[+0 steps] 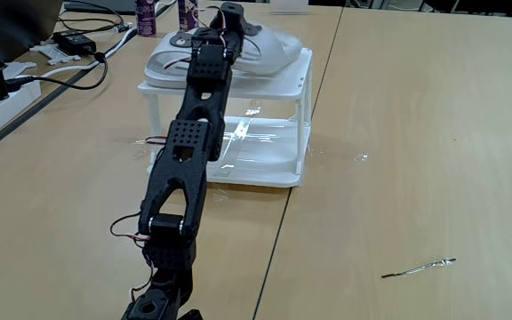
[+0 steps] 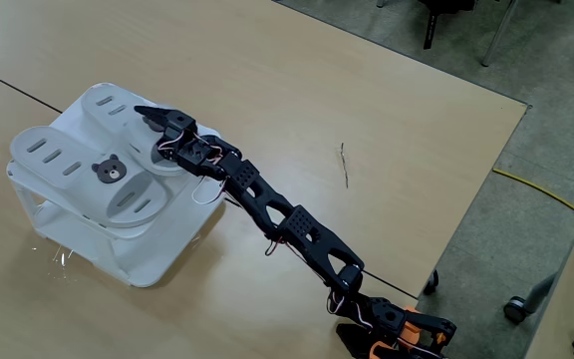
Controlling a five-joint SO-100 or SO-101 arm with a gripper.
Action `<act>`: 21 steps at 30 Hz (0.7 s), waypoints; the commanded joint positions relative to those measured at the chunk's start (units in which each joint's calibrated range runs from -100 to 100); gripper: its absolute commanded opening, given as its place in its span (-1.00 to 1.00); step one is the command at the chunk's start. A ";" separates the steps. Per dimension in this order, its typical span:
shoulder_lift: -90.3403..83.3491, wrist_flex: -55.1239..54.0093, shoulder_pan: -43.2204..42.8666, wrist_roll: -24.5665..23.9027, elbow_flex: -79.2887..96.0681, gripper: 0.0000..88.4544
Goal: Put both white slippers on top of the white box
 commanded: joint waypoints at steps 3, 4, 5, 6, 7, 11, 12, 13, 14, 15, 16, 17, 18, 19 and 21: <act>-2.35 -0.44 -0.49 0.42 -4.82 -0.41; -2.43 -0.44 -0.57 0.42 -4.82 -0.39; -2.60 -0.44 -1.23 0.42 -4.82 -0.38; -2.77 -0.35 -1.31 0.42 -4.82 -0.38; -3.53 -0.10 -1.39 0.42 -4.64 -0.38; -10.34 -0.10 -1.31 0.42 5.37 -0.38; -12.36 -0.10 -1.23 0.42 8.35 -0.38; -14.97 -0.18 -1.06 0.42 11.59 -0.35; -16.57 -0.18 -0.98 0.42 13.67 -0.30; -17.91 -0.18 -0.81 0.42 15.38 -0.29; -19.18 -0.18 -0.73 0.42 16.92 -0.28; -20.27 -0.18 -0.73 0.42 18.18 -0.28; -21.28 -0.18 -0.65 0.42 19.26 -0.28; -22.54 -0.18 -0.65 0.42 20.62 -0.28; -25.82 -0.18 -0.65 0.42 24.76 -0.28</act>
